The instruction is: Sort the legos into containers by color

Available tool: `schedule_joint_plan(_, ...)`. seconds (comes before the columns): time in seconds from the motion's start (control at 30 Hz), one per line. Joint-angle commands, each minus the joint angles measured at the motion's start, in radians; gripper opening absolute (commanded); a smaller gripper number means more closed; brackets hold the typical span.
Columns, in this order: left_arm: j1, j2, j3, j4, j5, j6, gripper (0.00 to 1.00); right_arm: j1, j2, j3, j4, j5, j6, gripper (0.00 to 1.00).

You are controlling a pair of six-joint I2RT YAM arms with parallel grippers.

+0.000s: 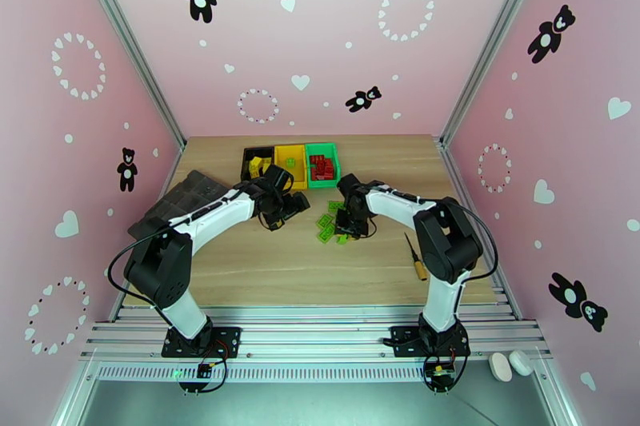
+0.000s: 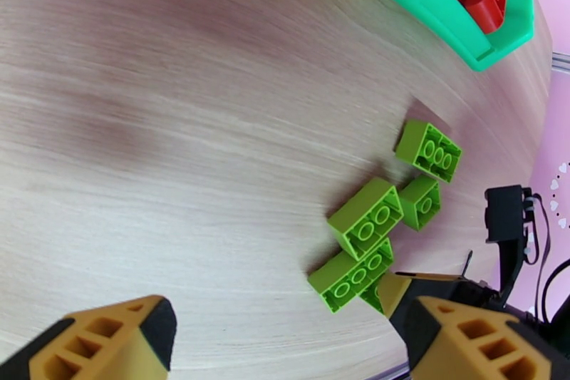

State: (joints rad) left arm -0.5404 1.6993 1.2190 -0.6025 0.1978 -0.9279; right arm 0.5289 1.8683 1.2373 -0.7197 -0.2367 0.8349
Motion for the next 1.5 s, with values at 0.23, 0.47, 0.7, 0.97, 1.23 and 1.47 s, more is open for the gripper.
schedule_joint_plan(0.23,0.046,0.029,0.061,0.084,0.118,-0.036,0.90,0.003,-0.057,0.103,-0.020,-0.060,-0.002,0.22)
schedule_joint_plan(0.47,0.169,0.037,0.065,0.210,0.251,-0.103,0.90,0.003,0.045,0.269,0.088,-0.200,0.050,0.22)
schedule_joint_plan(0.7,0.290,0.063,0.067,0.337,0.351,-0.197,0.90,-0.002,0.222,0.522,0.135,-0.273,0.121,0.22)
schedule_joint_plan(0.97,0.357,0.092,0.120,0.361,0.382,-0.235,0.90,-0.024,0.463,0.852,0.230,-0.351,0.281,0.31)
schedule_joint_plan(1.23,0.377,0.083,0.136,0.306,0.381,-0.192,0.90,-0.033,0.624,1.137,0.196,-0.373,0.339,0.52)
schedule_joint_plan(1.47,0.376,0.058,0.109,0.225,0.342,-0.127,0.90,-0.032,0.562,1.129,0.057,-0.333,0.217,0.55)
